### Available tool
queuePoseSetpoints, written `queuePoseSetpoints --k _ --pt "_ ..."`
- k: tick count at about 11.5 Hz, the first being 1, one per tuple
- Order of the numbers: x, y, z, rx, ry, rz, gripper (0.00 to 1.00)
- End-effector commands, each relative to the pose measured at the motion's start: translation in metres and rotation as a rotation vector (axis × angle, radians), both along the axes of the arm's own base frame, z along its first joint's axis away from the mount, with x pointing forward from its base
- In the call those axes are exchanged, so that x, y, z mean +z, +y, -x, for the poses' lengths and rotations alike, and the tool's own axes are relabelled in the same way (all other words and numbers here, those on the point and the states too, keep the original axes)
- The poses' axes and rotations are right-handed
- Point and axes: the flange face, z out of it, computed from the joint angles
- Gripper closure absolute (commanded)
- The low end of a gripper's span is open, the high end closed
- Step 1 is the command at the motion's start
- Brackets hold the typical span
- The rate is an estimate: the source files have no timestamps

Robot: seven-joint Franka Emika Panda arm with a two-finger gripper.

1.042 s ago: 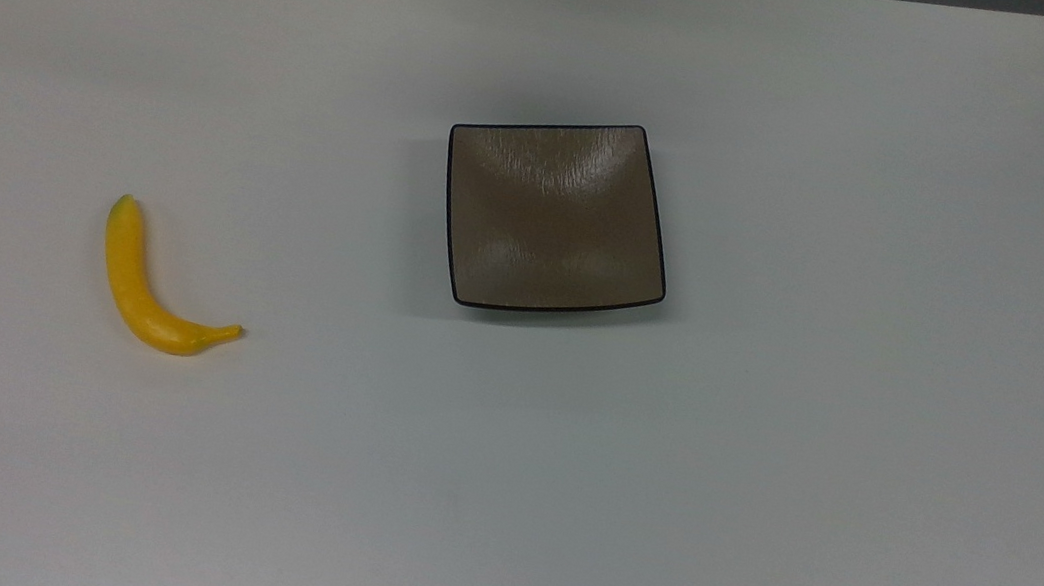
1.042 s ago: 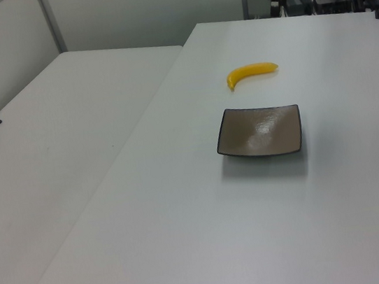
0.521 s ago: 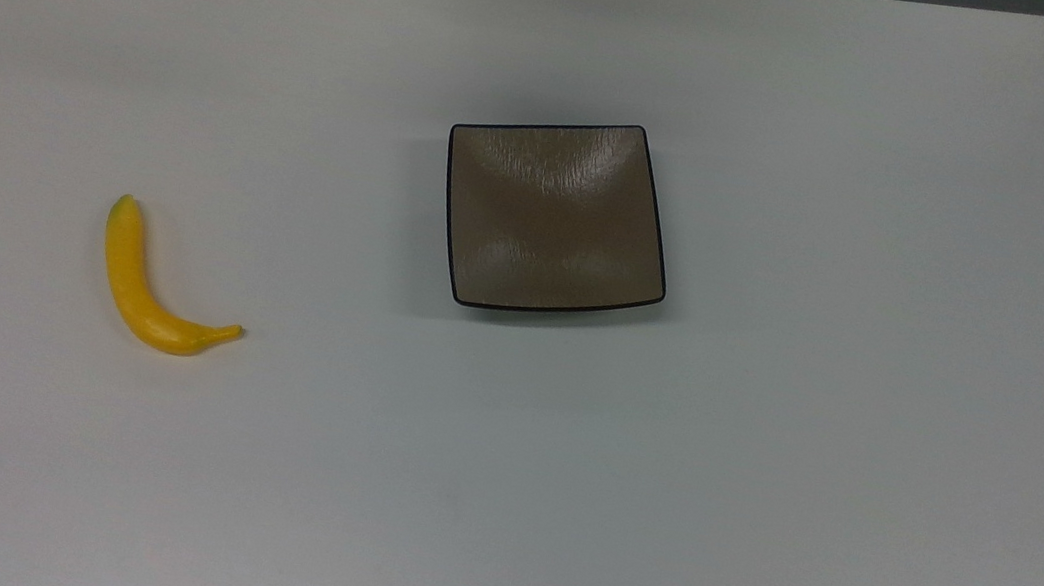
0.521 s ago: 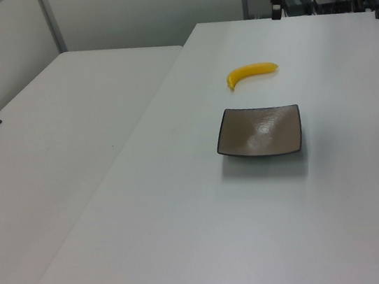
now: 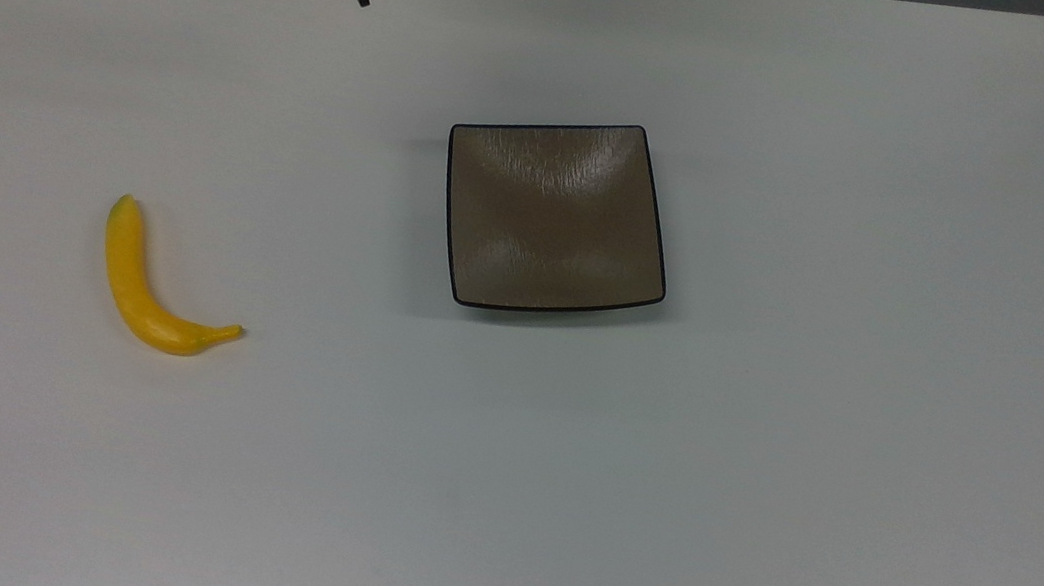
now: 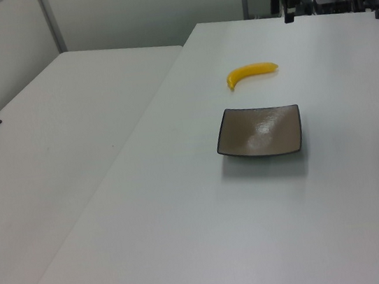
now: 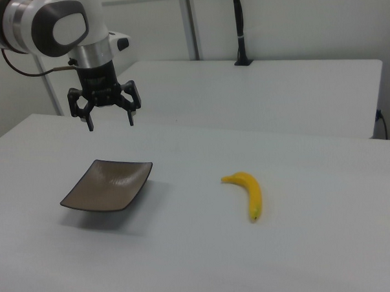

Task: Bananas placed on a ceramic plate
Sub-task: 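Move the open gripper over the yellow banana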

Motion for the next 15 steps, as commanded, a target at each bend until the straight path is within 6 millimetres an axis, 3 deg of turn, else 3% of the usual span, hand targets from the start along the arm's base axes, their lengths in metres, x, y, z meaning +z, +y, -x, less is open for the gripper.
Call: queuePoseSetpoints --k 1,8,11,15 --pt "0.002 -0.006 0.001 0.023 0.009 0.002 0.0" --pt "0.002 -0.074 -0.061 -0.041 0.002 0.007 0.0" --pt "-0.041 -0.113 -0.096 -0.032 0.064 0.013 0.0" --pt "-0.084 -0.146 -0.125 -0.023 0.072 0.019 0.0"
